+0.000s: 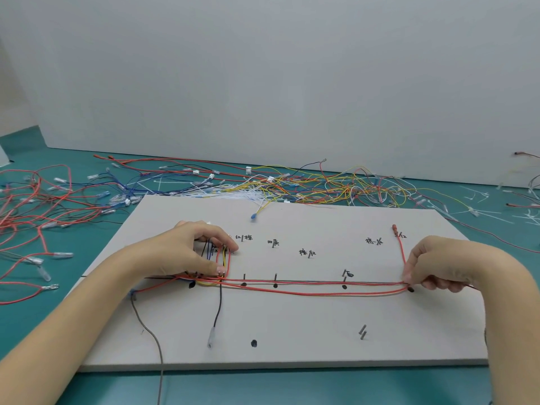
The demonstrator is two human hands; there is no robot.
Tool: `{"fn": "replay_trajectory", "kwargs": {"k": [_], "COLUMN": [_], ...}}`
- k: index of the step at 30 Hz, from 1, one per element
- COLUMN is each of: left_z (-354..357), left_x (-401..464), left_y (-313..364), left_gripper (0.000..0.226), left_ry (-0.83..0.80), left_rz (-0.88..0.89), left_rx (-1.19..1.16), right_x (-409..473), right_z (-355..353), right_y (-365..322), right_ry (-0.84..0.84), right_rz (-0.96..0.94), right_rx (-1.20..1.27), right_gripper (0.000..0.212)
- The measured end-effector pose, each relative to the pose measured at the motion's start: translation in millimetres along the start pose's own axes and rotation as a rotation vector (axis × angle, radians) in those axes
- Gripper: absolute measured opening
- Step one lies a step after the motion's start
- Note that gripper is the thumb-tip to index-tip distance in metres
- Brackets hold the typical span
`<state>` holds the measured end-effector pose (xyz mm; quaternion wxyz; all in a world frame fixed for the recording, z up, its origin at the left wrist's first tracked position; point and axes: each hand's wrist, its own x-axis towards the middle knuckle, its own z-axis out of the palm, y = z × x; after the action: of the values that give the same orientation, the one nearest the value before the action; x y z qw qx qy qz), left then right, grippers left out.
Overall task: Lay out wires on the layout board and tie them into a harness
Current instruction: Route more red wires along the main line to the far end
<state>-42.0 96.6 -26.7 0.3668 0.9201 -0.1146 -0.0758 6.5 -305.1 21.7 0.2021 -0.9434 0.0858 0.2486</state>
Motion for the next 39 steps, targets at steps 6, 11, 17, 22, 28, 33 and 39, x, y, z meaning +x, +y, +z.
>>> {"fn": "replay_trajectory", "kwargs": {"k": [6, 11, 17, 22, 28, 33, 39], "left_z": [0.0, 0.2, 0.4, 5.3, 13.9, 22.8, 27.5], "left_x": [0.3, 0.3, -1.2, -3.7, -10.7, -25.4, -30.9], "left_y": [0.2, 1.0, 3.2, 11.1, 16.8, 25.2, 20.2], "left_gripper": [0.036, 0.035, 0.036, 0.025, 0.039, 0.022, 0.013], "left_ry": [-0.001, 0.005, 0.081, 0.069, 0.125, 0.204, 0.261], "left_rz": [0.000, -0.005, 0.011, 0.016, -0.037, -0.016, 0.039], "left_rx": [0.005, -0.003, 0.070, 0.025, 0.061, 0.085, 0.090], "right_x": [-0.6, -7.5, -10.5, -12.5, -5.4, 2.4, 6.8], "right_z": [2.5, 6.0, 12.0, 14.8, 23.7, 31.6, 37.8], "right_y": [-1.4, -11.7, -22.7, -13.1, -8.6, -1.6, -1.1], "right_ry": [0.047, 0.071, 0.040, 0.055, 0.130, 0.221, 0.294], "right_rz": [0.029, 0.042, 0.024, 0.048, 0.034, 0.010, -0.030], "right_rx": [0.012, -0.041, -0.217, 0.009, 0.104, 0.183, 0.170], "right_gripper": [0.014, 0.013, 0.019, 0.028, 0.031, 0.027, 0.013]}}
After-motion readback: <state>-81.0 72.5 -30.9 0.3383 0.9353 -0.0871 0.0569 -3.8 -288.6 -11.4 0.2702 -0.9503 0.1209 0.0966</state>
